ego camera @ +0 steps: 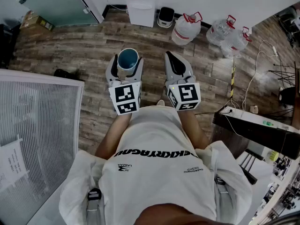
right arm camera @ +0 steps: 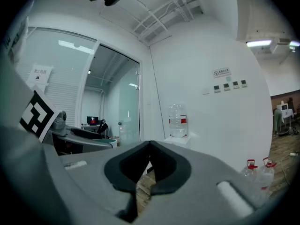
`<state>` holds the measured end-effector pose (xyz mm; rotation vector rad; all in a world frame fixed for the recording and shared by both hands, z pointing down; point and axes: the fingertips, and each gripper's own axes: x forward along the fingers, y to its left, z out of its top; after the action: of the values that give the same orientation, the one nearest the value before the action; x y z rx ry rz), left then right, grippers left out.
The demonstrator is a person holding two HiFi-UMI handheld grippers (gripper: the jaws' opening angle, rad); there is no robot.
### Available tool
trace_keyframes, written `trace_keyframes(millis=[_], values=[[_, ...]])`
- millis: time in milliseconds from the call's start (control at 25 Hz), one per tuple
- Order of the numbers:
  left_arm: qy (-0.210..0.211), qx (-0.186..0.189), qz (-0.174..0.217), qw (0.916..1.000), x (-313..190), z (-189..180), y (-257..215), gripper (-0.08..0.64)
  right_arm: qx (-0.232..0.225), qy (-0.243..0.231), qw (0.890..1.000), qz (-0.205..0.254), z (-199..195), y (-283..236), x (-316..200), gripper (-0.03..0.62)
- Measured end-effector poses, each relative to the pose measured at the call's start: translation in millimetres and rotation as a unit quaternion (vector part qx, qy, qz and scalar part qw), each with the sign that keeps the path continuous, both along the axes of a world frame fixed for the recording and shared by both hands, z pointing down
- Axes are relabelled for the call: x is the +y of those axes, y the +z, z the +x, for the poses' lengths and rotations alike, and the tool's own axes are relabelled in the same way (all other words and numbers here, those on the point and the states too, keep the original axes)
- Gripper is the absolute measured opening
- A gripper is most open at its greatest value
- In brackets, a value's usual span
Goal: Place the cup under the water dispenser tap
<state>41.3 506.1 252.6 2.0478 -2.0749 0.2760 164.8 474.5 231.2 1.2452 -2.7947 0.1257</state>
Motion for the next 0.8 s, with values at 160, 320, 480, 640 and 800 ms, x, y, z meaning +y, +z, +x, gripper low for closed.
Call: trace_keyframes(millis=[160,320,480,640,800], values=[[-0.001,-0.003,-0.002,1.0,-7.0,7.8,0.0,0.362,-0.015,-0.002,1.0,-0.004,8.3,-2.4,-7.9,-0.002],[-0.001,0.002,0.0,1.0,-13.1,22.8,0.3,0.362,-0.016,-0.01,1.0,-0.01,18.9,2.0,-15.6,0.0],[-0.003,0.005,0.003,1.0,-18.7,38.9,4.7,0.362,-0.022,-0.019,1.0,-0.01,31.6,5.8,-23.2,0.0],[-0.015,0.003,0.004,0.9999,-19.0,47.1,10.2,0.362,-0.026,-0.03,0.999,-0.012,38.5,13.6,-30.2,0.0],[-0.023,0.005,-0.004,0.9997,-28.5,47.9,19.9,0.362,-0.023,-0.04,0.999,-0.012,36.3,21.2,-43.5,0.0]])
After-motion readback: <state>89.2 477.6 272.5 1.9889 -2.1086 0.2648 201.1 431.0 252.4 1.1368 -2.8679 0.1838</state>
